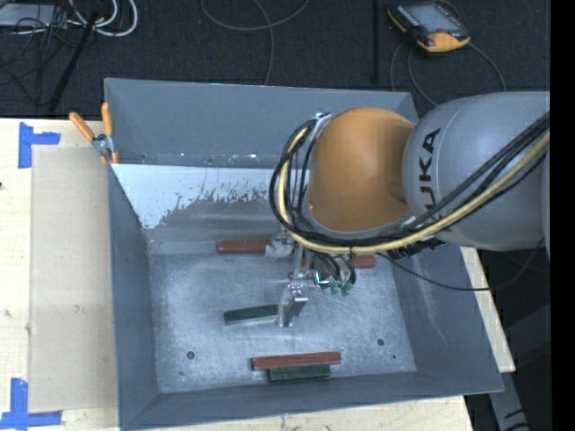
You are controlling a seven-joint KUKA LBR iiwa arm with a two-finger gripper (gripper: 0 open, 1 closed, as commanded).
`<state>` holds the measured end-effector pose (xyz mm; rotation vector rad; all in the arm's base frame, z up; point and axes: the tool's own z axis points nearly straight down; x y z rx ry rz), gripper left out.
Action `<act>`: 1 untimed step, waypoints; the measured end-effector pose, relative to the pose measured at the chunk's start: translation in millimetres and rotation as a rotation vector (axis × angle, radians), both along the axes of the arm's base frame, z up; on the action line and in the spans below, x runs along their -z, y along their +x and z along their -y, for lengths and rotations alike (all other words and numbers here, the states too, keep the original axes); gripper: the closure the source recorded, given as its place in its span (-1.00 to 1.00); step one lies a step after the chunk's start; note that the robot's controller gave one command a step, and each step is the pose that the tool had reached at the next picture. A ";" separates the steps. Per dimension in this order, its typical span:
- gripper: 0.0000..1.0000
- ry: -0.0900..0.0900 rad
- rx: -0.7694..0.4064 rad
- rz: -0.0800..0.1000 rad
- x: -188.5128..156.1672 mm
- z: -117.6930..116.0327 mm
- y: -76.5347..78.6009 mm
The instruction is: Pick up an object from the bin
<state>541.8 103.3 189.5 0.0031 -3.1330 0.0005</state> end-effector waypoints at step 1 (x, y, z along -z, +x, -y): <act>-1.00 0.001 0.003 0.007 -3.6 0.5 1.7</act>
Offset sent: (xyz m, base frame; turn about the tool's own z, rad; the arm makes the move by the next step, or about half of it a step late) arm 0.0562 -0.0150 -0.1166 -0.0455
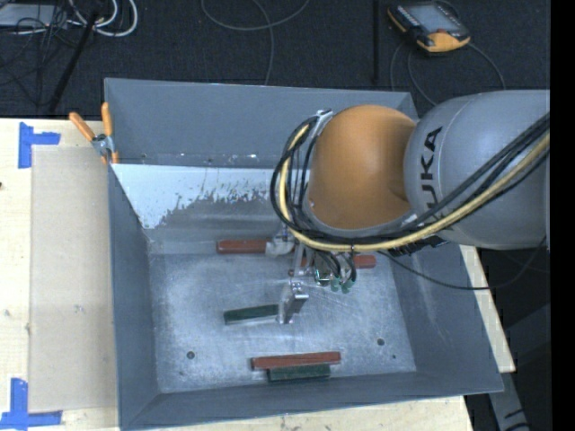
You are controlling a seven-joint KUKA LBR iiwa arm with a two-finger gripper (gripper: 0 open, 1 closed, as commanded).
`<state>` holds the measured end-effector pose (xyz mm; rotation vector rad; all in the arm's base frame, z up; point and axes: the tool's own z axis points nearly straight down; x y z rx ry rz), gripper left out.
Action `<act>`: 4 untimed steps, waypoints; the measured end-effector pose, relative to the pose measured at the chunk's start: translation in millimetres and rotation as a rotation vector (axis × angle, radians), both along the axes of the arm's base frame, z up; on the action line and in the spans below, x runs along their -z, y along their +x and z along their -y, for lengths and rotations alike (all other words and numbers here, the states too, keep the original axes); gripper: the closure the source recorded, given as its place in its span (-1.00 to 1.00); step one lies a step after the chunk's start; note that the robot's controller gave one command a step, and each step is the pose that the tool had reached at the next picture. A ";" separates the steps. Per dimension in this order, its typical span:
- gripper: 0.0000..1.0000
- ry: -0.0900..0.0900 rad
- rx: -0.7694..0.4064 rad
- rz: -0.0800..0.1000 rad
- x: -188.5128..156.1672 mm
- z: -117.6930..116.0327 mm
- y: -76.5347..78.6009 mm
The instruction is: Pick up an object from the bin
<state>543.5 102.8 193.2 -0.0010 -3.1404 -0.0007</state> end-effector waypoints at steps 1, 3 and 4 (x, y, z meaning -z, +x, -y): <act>1.00 0.002 -0.046 0.007 116.7 13.8 57.1; -1.00 0.001 -0.044 0.005 118.3 14.6 56.3; -1.00 -0.003 -0.091 -0.008 76.4 -22.1 1.6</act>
Offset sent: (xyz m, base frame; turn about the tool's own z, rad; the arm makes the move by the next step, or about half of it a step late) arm 0.0000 0.0000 0.0000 0.0000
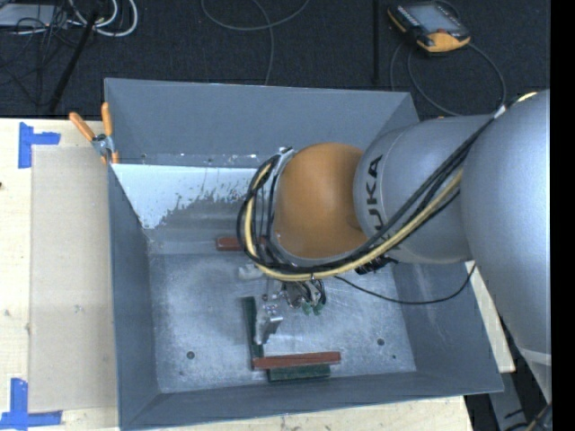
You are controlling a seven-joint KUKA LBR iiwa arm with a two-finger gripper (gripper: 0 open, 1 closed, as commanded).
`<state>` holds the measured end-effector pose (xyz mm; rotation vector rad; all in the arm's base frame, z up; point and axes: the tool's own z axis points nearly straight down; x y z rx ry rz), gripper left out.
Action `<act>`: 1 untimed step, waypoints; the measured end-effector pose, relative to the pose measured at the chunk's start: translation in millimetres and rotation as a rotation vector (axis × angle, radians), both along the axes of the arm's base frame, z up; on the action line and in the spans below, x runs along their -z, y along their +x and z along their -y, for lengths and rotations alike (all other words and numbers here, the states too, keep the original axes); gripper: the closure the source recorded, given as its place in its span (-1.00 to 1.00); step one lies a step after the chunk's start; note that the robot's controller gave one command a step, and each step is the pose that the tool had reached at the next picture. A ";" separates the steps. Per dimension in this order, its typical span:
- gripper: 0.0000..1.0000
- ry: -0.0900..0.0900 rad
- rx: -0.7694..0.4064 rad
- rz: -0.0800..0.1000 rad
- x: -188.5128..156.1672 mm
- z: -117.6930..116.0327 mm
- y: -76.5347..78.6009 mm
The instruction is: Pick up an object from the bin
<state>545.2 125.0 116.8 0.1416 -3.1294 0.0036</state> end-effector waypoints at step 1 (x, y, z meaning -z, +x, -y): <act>-1.00 0.006 -0.063 0.017 -7.5 -24.2 -17.4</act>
Offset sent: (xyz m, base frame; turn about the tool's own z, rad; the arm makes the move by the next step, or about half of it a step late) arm 0.0612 -0.0597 -0.0468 -0.1965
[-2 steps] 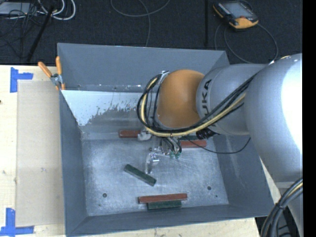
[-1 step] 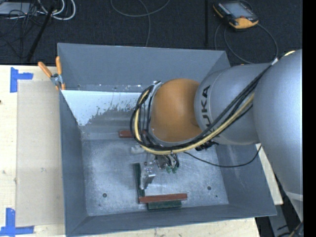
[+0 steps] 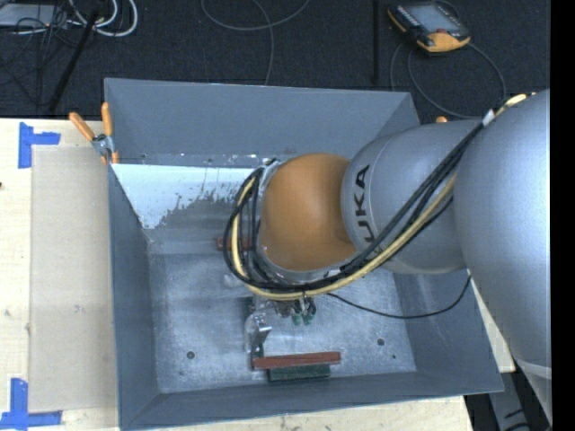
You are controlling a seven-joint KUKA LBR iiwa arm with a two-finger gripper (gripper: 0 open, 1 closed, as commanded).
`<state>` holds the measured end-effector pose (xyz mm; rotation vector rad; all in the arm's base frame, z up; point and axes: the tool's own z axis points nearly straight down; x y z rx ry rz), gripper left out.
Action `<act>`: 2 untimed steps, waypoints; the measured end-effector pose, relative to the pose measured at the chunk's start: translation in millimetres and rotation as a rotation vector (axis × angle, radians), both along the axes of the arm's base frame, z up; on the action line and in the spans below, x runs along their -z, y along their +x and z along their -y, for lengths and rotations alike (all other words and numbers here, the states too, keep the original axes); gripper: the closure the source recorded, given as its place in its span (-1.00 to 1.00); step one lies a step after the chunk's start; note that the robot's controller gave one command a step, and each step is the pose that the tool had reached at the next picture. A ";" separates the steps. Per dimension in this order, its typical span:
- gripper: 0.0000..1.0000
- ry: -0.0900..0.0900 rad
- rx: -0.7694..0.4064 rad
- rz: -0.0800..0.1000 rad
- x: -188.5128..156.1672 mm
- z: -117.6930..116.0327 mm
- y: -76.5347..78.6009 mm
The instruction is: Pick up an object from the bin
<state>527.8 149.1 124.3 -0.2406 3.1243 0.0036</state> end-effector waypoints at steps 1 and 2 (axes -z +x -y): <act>1.00 -0.002 -0.129 0.005 48.2 83.7 83.3; -1.00 -0.001 -0.129 0.003 50.0 83.5 82.2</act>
Offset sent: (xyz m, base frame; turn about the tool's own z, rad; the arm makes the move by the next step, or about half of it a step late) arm 0.0000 0.0000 0.0000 0.0000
